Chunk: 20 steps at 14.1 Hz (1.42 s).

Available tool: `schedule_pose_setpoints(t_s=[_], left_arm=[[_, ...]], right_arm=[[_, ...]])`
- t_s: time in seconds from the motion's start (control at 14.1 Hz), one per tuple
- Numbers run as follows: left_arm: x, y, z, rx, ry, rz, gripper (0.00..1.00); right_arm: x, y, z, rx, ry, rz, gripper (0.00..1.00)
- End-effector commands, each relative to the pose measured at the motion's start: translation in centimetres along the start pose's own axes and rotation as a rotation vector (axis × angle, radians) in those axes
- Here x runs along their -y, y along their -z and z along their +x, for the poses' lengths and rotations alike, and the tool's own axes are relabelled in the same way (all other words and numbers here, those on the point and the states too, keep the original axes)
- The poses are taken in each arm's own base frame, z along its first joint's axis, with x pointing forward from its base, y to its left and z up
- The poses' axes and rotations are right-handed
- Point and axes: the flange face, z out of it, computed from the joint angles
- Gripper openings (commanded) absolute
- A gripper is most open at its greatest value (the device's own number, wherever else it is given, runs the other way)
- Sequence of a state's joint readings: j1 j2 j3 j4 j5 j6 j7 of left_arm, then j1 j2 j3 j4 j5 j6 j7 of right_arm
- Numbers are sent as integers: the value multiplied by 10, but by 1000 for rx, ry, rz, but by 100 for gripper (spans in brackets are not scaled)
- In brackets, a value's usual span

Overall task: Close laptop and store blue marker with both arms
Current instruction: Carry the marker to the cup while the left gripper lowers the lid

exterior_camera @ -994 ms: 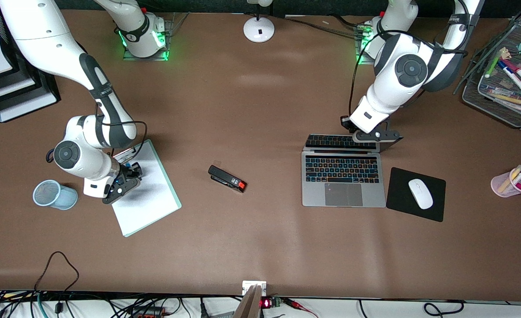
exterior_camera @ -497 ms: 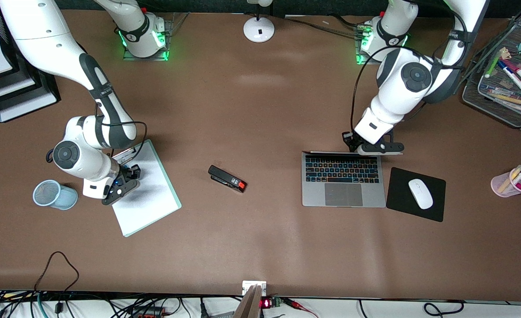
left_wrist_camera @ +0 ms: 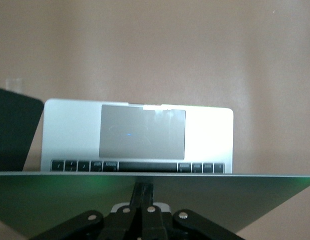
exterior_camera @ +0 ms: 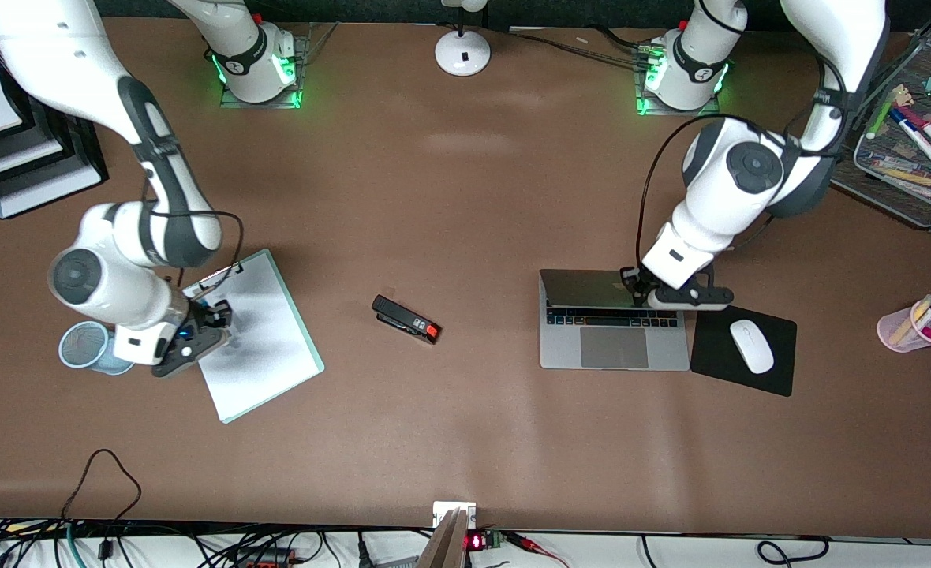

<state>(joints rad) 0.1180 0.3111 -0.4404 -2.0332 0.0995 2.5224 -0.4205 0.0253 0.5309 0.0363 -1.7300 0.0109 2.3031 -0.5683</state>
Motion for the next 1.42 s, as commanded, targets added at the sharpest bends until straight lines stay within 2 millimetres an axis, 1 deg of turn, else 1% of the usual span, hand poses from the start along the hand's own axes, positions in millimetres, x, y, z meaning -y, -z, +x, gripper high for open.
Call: schedule_pose_setpoints(t_s=[0.0, 0.07, 0.14, 0.21, 0.28, 0.36, 0.5, 0.64, 0.71, 0.78, 0.85, 0.92, 0.99, 1.07, 1.14, 1.21, 1.28, 1.35], left_arm=[[8, -16, 29, -24, -48, 26, 0], [8, -29, 28, -13, -63, 34, 0], [5, -37, 33, -10, -65, 27, 0], [6, -44, 41, -10, -54, 17, 0], [7, -50, 48, -10, -47, 7, 0], [9, -58, 52, -5, -43, 3, 0], [10, -71, 61, -5, -46, 0, 0], [8, -93, 56, 24, -46, -3, 0], [8, -100, 54, 35, -46, -6, 0], [9, -106, 54, 42, -40, -8, 0], [11, -109, 58, 37, -40, -8, 0], [11, -113, 58, 37, -52, -1, 0], [12, -118, 57, 41, -61, 6, 0], [12, -124, 54, 51, -65, 7, 0], [10, -126, 52, 53, -70, 8, 0], [10, -129, 52, 57, -71, 9, 0], [12, -133, 50, 64, -69, 10, 0], [11, -138, 48, 70, -69, 8, 0]], right_arm=[[-14, 55, -6, -51, 73, -16, 0], [-20, 72, -8, -53, 123, -12, 0], [-24, 91, -8, -70, 154, 22, 0], [-34, 111, -10, -99, 196, 73, 0], [-48, 127, -17, -128, 228, 116, 0], [-68, 146, -28, -168, 247, 141, 0], [-103, 166, -53, -218, 315, 172, 0], [-136, 175, -81, -324, 374, 199, 0], [-153, 172, -98, -379, 413, 210, 0], [-164, 169, -108, -435, 465, 211, 0], [-172, 166, -115, -492, 512, 208, 0], [-183, 159, -125, -548, 540, 205, 0], [-192, 153, -130, -592, 576, 196, 0], [-202, 144, -135, -638, 611, 188, 0], [-206, 131, -136, -693, 643, 204, 0], [-215, 116, -140, -753, 667, 212, 0], [-221, 104, -142, -794, 685, 211, 0], [-226, 87, -146, -830, 698, 217, 0]])
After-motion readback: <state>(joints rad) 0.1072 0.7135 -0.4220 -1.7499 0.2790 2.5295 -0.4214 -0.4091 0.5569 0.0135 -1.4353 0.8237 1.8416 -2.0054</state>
